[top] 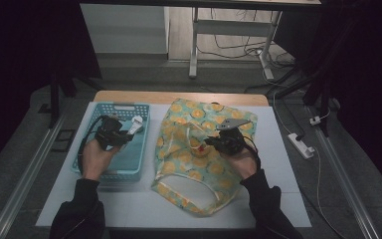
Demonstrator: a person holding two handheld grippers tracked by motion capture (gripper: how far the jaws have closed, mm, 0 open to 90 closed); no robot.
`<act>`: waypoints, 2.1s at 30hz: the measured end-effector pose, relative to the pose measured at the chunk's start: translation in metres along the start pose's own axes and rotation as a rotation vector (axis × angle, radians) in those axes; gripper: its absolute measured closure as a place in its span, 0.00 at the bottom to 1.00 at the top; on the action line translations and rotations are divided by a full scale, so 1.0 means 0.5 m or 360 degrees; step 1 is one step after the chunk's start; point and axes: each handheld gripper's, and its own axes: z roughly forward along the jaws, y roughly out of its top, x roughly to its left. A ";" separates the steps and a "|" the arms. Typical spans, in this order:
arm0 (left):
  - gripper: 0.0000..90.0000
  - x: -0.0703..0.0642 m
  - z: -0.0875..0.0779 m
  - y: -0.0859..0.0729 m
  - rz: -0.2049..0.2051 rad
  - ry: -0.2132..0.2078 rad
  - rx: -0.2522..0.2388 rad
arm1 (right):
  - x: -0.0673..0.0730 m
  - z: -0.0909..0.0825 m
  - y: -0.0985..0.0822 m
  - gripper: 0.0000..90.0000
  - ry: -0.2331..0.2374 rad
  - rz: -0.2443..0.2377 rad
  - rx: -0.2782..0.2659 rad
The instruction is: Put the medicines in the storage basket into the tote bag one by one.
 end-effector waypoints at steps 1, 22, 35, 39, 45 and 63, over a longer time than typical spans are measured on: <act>0.80 0.000 -0.004 0.001 0.0000 -0.0002 -0.0013 | 0.000 0.000 0.000 1.00 0.0000 0.0000 0.0000; 0.80 -0.055 -0.067 0.028 0.0016 -0.0258 -0.0133 | 0.000 -0.004 0.002 1.00 0.0003 0.0001 -0.0014; 0.80 -0.130 -0.066 0.043 0.0167 -0.0376 -0.0115 | -0.002 -0.007 0.003 1.00 -0.0005 0.0007 -0.0029; 0.80 -0.145 -0.059 0.043 0.0192 -0.0415 -0.0103 | -0.003 -0.009 0.004 1.00 -0.0005 0.0011 -0.0035; 0.80 -0.170 -0.050 0.042 0.0235 -0.0480 -0.0076 | -0.004 -0.011 0.004 1.00 -0.0009 0.0013 -0.0043; 0.80 -0.252 0.009 0.040 0.0373 -0.0596 0.0019 | -0.003 -0.014 0.007 1.00 -0.0011 0.0018 -0.0056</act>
